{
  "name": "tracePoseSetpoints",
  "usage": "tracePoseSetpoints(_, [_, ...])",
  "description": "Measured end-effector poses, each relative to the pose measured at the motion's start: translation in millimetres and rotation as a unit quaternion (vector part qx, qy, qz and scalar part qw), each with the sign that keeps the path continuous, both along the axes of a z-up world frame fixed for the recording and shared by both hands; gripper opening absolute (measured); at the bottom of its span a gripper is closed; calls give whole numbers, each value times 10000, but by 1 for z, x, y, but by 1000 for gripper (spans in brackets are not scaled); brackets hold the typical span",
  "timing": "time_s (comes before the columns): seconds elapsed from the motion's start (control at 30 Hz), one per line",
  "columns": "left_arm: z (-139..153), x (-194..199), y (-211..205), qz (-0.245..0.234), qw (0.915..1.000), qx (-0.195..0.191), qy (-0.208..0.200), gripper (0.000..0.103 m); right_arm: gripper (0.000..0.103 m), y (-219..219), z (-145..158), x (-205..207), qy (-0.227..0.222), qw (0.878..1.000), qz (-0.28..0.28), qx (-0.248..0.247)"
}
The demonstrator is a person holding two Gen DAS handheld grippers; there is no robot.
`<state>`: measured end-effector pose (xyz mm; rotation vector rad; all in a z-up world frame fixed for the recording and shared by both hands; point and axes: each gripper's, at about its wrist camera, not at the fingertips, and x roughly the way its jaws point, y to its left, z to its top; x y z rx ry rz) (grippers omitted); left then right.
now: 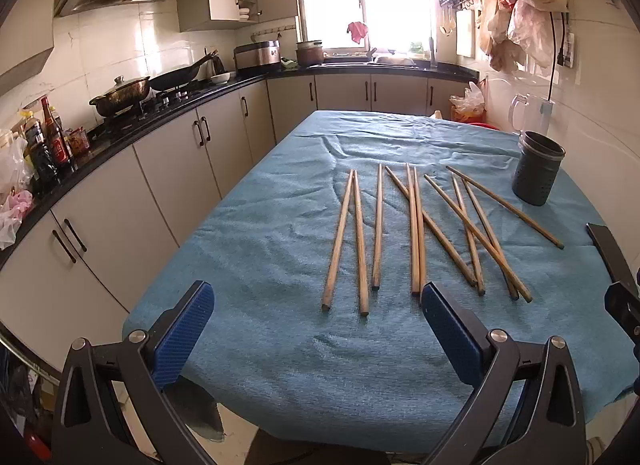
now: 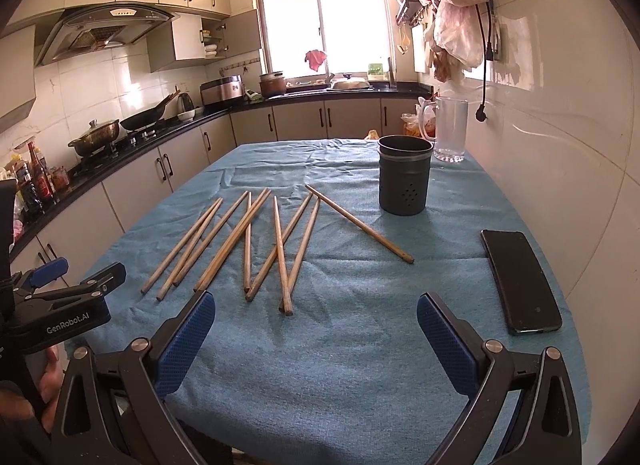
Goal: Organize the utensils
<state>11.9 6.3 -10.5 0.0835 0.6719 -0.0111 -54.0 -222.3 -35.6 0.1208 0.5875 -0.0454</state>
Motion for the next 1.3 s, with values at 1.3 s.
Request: tracePoseSetpoints(1.3, [-3,53,19,-130,9963,-381,759,103,95,-13,4,41,399,9981,406,240])
